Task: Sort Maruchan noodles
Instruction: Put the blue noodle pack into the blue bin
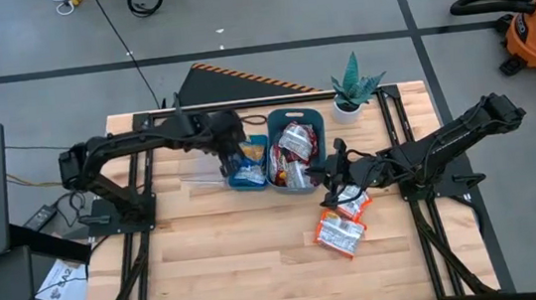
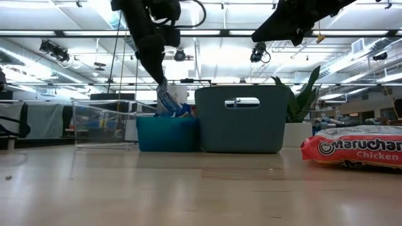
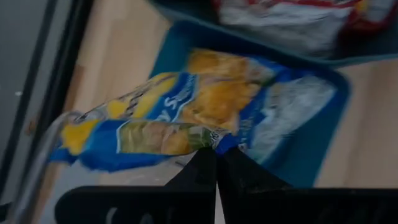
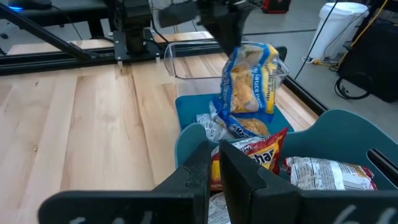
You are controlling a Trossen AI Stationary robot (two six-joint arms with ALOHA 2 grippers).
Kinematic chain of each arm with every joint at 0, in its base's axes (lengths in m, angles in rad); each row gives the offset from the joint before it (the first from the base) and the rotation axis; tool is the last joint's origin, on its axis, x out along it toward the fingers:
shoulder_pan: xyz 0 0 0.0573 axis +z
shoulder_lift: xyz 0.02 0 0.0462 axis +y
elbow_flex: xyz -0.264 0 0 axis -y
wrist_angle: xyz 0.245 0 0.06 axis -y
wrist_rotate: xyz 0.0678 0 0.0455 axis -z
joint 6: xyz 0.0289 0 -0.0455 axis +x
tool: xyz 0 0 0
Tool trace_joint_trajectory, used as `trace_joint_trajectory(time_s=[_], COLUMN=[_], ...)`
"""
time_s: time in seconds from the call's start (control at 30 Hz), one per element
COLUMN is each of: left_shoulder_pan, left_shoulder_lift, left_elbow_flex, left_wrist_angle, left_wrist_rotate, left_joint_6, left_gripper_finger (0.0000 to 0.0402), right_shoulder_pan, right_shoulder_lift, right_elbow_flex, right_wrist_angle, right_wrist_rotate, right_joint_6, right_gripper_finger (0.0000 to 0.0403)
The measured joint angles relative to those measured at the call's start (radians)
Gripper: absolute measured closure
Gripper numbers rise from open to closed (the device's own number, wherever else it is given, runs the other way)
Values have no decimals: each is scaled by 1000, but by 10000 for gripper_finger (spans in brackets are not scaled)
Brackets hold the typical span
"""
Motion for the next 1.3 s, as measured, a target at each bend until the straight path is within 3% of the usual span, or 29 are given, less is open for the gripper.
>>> trace_joint_trajectory(time_s=[0.27, 0.5, 0.7, 0.83, 0.97, 1.3], left_shoulder_pan=[-72, -83, -80, -74, -30, 117], left_shoulder_lift=[5, 62, 126, 133, 129, 131], left_elbow_flex=[0, 0, 0, 0, 0, 0], left_wrist_angle=[-16, -7, 110, 209, 306, 446], left_wrist_rotate=[19, 114, 104, 20, -46, -20], left_joint_6=[-62, -79, -60, 2, 32, 29], left_gripper_finger=[395, 395, 395, 395, 395, 395], right_shoulder_pan=[0, 2, 2, 4, 4, 7], right_shoulder_lift=[0, 0, 0, 0, 0, 0], right_elbow_flex=[0, 0, 0, 0, 0, 0], right_wrist_angle=[0, 0, 0, 0, -1, -8], right_wrist_rotate=[-1, -1, -1, -1, -1, -2], right_joint_6=[7, 7, 10, 11, 6, 8], right_gripper_finger=[364, 364, 364, 364, 364, 364])
